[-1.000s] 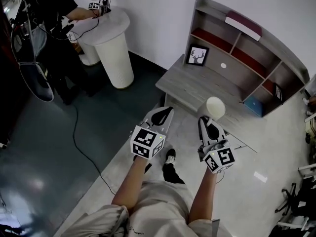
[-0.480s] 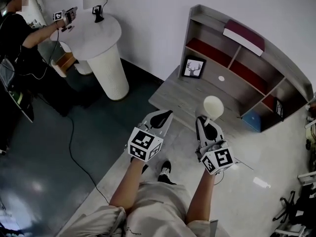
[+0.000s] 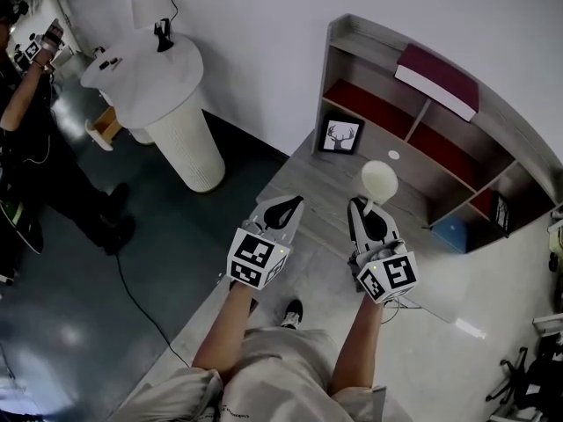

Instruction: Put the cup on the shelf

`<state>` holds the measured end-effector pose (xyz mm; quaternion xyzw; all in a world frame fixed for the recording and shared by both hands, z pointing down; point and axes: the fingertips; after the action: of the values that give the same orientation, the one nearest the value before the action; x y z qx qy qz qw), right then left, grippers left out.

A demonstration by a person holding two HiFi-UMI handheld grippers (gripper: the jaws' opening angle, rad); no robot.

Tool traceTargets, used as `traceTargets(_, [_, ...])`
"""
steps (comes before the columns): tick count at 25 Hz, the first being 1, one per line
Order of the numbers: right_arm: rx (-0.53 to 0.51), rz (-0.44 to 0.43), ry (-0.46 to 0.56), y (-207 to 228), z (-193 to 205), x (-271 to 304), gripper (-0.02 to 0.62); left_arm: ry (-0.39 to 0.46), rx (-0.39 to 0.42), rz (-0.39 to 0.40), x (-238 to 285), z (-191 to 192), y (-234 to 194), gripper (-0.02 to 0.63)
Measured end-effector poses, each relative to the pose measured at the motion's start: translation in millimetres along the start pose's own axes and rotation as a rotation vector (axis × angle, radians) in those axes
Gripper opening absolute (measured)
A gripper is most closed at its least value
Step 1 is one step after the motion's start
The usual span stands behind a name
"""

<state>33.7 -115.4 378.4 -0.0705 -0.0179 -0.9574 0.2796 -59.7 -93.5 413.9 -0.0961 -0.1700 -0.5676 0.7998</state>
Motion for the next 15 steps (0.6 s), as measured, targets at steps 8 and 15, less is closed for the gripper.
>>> traceTargets(8, [-0.009,-0.014,-0.007,35,-1,30,0.015,0.024,-0.043,-0.001,45,-15,-18,0.011])
traceTargets(15, [0.034,-0.02,-0.026,53,15,43,0.015,-0.025,-0.07,-0.021,62,2,-35,0.011])
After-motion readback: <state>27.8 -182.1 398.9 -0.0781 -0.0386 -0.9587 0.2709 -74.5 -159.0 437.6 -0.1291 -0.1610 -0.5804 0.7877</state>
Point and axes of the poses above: the fingertips, and each gripper's own axes: x forward along the fingers, y to its right, z out of its underside, and after that the axes turned 15 degrees about -y, right-handed
